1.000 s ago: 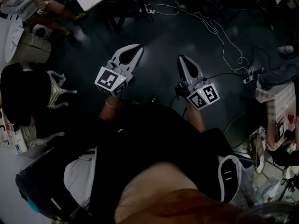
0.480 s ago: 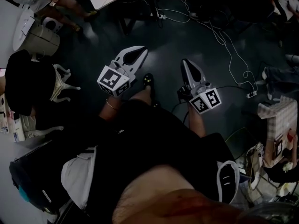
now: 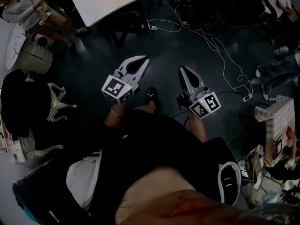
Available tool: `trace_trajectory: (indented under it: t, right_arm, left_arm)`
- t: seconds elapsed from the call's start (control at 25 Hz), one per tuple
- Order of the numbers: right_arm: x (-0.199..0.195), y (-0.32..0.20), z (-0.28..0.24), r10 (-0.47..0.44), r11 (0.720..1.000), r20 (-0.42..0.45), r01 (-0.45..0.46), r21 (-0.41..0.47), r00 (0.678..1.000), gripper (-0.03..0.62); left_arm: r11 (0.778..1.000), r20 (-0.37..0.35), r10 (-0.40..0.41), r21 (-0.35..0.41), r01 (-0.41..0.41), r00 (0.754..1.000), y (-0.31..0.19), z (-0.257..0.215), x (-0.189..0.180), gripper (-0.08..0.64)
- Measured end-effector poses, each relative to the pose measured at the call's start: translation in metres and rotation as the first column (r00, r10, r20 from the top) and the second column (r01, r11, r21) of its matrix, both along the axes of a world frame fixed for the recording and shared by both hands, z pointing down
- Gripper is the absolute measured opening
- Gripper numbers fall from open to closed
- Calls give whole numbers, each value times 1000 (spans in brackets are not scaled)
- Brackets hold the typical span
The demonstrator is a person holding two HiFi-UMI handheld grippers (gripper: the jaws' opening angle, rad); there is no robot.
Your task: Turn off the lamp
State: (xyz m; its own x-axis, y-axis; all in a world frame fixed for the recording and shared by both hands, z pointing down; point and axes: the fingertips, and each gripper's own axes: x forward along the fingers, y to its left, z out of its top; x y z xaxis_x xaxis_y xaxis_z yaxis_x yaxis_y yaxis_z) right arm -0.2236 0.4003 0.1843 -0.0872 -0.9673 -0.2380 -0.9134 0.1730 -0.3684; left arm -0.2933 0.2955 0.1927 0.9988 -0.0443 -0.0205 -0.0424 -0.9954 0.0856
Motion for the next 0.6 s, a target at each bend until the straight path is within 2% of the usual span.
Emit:
trace_trajectory:
  t: [0.16, 0.32, 0.6]
  right_arm:
    - [15, -23, -1, -12, 1000, -27, 12, -9, 1000, -2]
    - [32, -40, -2, -12, 1000, -23, 12, -6, 1000, -2]
    - [57, -71, 1, -32, 999, -25, 31, -22, 999, -2]
  left_arm:
    - [1000, -7, -1, 2, 1, 1000, -19, 0, 16, 8]
    - [1000, -3, -2, -26, 2, 1000, -37, 6, 35, 8]
    - [1000, -2, -5, -23, 5, 1000, -64, 8, 65, 8]
